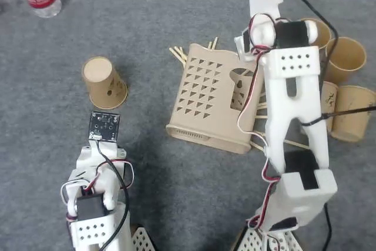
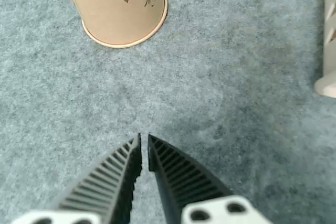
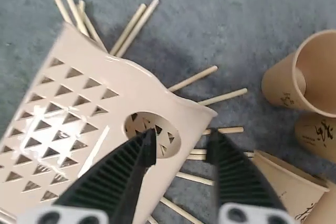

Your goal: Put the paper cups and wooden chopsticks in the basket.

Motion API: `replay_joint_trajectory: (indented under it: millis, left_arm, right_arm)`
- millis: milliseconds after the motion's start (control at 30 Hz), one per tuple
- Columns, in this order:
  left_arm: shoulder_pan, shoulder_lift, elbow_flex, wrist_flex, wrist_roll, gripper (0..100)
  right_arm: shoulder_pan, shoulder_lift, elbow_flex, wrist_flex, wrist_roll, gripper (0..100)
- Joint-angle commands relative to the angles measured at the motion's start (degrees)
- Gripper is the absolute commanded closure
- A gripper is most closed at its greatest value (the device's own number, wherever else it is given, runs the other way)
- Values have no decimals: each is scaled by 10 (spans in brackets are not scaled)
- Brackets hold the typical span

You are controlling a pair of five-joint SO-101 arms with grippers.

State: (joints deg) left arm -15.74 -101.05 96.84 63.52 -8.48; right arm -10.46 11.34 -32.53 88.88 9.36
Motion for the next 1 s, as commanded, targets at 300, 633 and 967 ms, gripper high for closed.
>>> replay_joint_trajectory:
  millis: [300, 633, 967]
  left_arm:
    - [-2, -5, -2, -17, -6, 978]
    - [-2, -5, -2, -17, -6, 978]
    - [0, -5, -2, -18, -6, 978]
  right_arm:
    - [7, 57, -26, -29, 101, 729]
    - [7, 124, -26, -36, 127, 731]
    - [13, 160, -26, -51, 149, 731]
